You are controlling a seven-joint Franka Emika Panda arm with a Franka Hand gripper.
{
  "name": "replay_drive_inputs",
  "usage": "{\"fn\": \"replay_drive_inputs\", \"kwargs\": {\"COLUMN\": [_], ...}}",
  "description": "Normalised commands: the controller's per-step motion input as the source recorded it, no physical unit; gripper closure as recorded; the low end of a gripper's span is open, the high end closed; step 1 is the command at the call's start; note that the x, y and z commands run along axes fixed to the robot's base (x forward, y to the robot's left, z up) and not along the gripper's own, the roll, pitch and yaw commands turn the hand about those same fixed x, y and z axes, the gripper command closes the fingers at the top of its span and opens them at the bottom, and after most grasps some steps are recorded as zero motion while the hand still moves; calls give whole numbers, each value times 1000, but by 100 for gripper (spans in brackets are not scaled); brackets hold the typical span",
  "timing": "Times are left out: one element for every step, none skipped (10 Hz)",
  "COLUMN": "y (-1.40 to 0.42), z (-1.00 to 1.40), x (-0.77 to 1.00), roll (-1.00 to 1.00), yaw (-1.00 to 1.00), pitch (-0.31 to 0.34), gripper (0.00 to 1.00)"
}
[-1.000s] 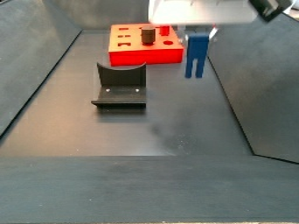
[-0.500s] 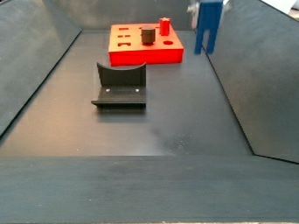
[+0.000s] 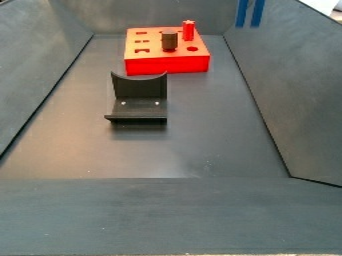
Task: Pick up the square-circle object. Move up. Rotate the square-circle object. Move to above the board. Insert the square-circle object.
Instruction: Move to above the board.
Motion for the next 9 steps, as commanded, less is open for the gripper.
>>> {"fn": "replay_drive_inputs", "kwargs": {"y": [8,7,6,6,5,4,4,2,1], "z": [1000,1000,1000,1000,1000,921,705,548,338], "x": [-60,-54,-44,-35,-23,-16,-6,0,4], "roll": [97,94,89,85,79,77,72,69,64], "yaw": [34,32,31,30,28,27,25,23,20], "pitch": [84,83,81,82,86,87,87,87,88], "gripper": [100,100,100,100,100,100,100,100,100]}}
